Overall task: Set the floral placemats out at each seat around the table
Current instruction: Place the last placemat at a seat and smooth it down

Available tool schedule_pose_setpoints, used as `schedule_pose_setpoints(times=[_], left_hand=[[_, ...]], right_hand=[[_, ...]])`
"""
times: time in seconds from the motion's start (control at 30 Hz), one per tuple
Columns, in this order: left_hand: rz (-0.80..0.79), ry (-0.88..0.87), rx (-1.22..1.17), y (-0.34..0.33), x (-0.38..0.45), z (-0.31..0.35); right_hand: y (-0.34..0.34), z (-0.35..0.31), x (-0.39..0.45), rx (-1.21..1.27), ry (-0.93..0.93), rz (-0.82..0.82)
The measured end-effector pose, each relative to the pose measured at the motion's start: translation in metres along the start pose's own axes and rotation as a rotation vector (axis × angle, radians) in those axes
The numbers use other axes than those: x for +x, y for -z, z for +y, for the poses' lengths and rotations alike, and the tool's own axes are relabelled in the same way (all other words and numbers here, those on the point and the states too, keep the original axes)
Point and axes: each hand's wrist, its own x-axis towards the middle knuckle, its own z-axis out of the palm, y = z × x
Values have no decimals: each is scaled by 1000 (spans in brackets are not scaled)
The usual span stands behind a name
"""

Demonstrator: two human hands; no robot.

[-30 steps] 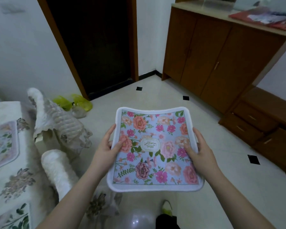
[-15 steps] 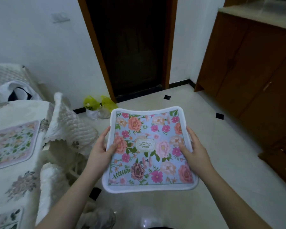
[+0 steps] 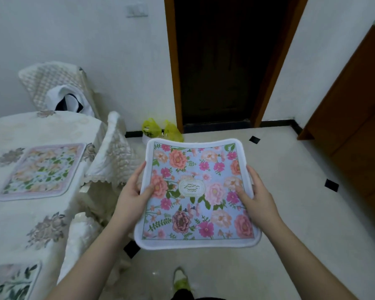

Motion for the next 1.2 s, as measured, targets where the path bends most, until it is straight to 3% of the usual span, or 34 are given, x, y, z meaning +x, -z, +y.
schedule_pose_setpoints(times=[0.53, 0.8, 1.2], left_hand=[[160, 34, -87, 73, 118, -1], [151, 101, -102, 51, 189, 0], [181, 66, 14, -14, 322, 44]], right_hand=[[-90, -61, 152, -68, 47, -144], [-88, -42, 229, -48, 25, -168], [-48, -28, 391, -39, 16, -212]])
